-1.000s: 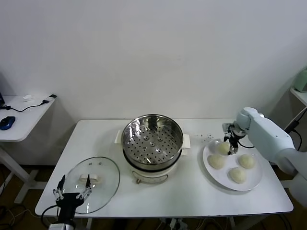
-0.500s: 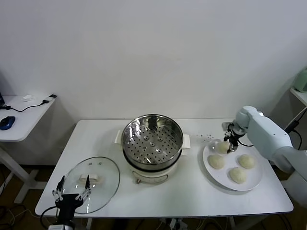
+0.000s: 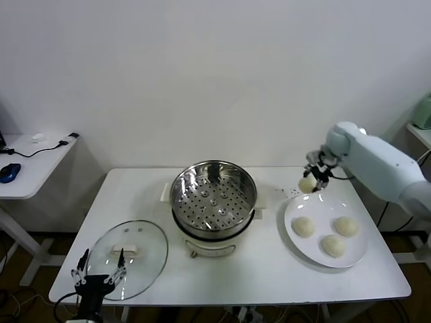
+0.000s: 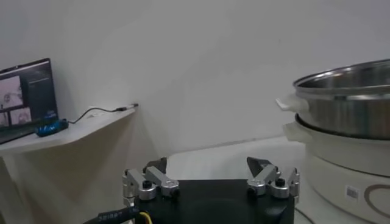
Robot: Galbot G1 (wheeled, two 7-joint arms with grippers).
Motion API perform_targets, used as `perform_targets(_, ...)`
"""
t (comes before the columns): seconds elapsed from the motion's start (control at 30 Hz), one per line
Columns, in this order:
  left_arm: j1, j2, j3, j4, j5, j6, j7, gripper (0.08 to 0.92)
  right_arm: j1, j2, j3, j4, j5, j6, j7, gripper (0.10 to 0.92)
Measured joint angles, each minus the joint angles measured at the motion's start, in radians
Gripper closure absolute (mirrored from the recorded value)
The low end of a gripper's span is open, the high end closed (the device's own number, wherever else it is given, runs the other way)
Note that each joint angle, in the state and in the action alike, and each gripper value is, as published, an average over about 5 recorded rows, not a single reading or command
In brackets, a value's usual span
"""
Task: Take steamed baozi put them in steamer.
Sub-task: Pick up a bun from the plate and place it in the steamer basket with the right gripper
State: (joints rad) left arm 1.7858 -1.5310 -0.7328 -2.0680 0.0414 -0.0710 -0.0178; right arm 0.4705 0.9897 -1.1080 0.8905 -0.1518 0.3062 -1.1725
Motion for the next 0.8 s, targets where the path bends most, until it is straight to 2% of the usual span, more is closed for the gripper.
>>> perform_targets(0.37, 0.016, -0.008, 0.000, -0.012, 0.001, 0.001, -0.001, 0.177, 0.163, 0.186, -0.094, 0.148, -0.088, 0.239, 0.046, 0.397)
perform_targets(0.8, 0.022, 0.002, -0.004, -0.010, -0.008, 0.001, -0.002, 0.177, 0.053, 0.399, -0.053, 0.089, -0.310, 0.383, 0.106, 0.397)
